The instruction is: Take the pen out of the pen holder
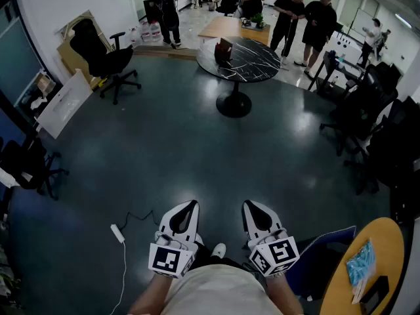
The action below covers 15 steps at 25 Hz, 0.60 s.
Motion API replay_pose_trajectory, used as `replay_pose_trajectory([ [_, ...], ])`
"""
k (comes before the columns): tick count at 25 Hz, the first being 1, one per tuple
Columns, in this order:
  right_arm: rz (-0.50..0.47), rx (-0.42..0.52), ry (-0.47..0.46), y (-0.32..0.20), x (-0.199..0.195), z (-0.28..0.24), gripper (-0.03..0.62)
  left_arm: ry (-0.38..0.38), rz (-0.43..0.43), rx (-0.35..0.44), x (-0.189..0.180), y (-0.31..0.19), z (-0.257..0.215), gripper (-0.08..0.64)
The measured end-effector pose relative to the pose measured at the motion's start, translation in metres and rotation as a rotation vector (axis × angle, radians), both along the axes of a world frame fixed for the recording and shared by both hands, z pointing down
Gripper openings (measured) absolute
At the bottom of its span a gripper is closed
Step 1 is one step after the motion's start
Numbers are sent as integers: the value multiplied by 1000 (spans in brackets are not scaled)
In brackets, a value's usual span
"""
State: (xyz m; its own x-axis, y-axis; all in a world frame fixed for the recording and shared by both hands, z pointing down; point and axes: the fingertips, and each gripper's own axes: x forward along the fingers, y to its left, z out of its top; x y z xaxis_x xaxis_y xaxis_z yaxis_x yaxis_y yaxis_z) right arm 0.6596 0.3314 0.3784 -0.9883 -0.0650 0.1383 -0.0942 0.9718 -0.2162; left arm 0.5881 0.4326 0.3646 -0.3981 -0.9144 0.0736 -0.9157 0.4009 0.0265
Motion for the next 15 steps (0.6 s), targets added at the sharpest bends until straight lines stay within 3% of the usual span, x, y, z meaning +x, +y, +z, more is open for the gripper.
replay_pose_trajectory([
  [9,-45,-7,39,0,-23,11,18,37,-42,-2,-18,3,13,11],
  [15,-32,-21,73,-14,-39,22,18,53,-11,11,-38,-17,21,11],
])
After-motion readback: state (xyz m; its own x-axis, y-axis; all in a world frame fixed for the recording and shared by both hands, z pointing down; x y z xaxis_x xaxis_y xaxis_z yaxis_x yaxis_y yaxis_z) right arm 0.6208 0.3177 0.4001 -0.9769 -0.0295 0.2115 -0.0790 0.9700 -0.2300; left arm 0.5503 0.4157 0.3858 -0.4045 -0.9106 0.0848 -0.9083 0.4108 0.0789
